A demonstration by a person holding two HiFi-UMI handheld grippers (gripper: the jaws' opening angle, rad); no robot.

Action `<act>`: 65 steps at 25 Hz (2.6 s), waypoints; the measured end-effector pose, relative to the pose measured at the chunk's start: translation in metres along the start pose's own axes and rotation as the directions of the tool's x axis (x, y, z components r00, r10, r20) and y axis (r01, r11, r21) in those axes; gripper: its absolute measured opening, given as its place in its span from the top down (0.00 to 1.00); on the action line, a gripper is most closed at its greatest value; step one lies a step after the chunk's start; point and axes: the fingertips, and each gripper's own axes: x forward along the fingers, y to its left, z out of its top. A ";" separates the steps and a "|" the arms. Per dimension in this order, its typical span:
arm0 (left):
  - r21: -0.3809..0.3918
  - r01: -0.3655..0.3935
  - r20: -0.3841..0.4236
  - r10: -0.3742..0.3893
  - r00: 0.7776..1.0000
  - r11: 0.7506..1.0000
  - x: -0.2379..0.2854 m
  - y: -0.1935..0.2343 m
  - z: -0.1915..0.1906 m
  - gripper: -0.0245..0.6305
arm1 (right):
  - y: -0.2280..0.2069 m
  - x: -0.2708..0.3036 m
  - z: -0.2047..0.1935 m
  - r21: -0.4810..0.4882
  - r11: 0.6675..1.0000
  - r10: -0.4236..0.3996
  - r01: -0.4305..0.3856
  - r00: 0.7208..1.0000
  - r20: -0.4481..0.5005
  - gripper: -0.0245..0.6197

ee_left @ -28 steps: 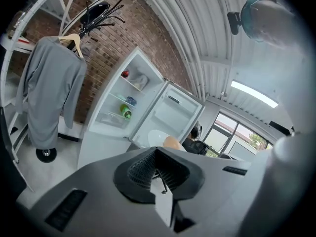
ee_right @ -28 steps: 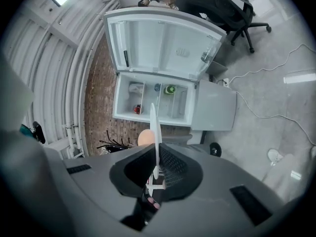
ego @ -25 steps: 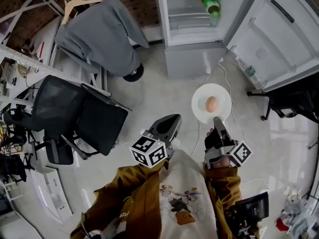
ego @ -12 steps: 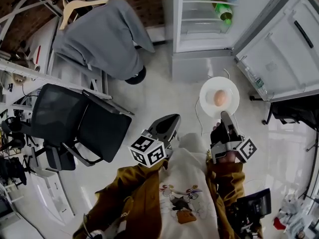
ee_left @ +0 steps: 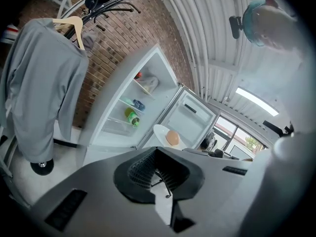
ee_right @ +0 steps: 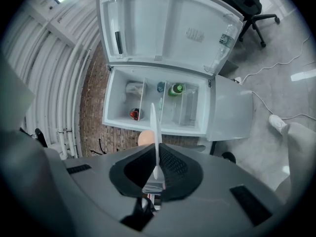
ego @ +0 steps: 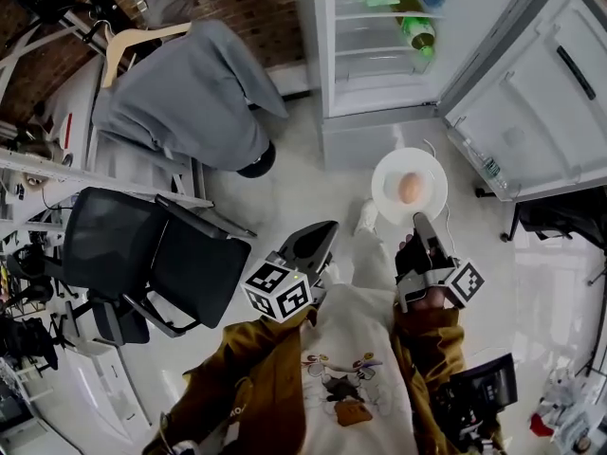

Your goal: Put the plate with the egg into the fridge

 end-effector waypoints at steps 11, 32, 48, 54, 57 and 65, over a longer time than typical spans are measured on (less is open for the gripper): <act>0.006 -0.009 0.000 0.009 1.000 1.000 0.100 0.029 0.046 0.95 | -0.002 0.086 0.068 0.005 0.999 0.036 -0.036 0.999 -0.036 0.93; 0.048 -0.090 0.024 0.089 0.996 0.995 0.278 0.057 0.141 0.95 | 0.002 0.232 0.193 0.046 0.999 0.020 -0.013 0.987 -0.157 0.93; 0.031 -0.188 0.096 0.184 0.978 0.982 0.287 0.068 0.141 0.95 | -0.003 0.255 0.204 0.027 1.000 0.015 -0.009 0.975 -0.221 0.93; 0.061 -0.207 0.104 0.200 0.974 0.976 0.286 0.075 0.145 0.95 | -0.002 0.267 0.196 0.019 1.000 0.023 -0.019 0.968 -0.249 0.93; 0.068 -0.216 0.116 0.207 0.971 0.974 0.288 0.080 0.147 0.95 | -0.006 0.273 0.194 0.006 1.000 0.012 -0.011 0.966 -0.258 0.93; 0.058 -0.240 0.138 0.231 0.963 0.969 0.295 0.095 0.151 0.95 | -0.020 0.291 0.196 -0.018 0.999 -0.031 0.027 0.967 -0.254 0.93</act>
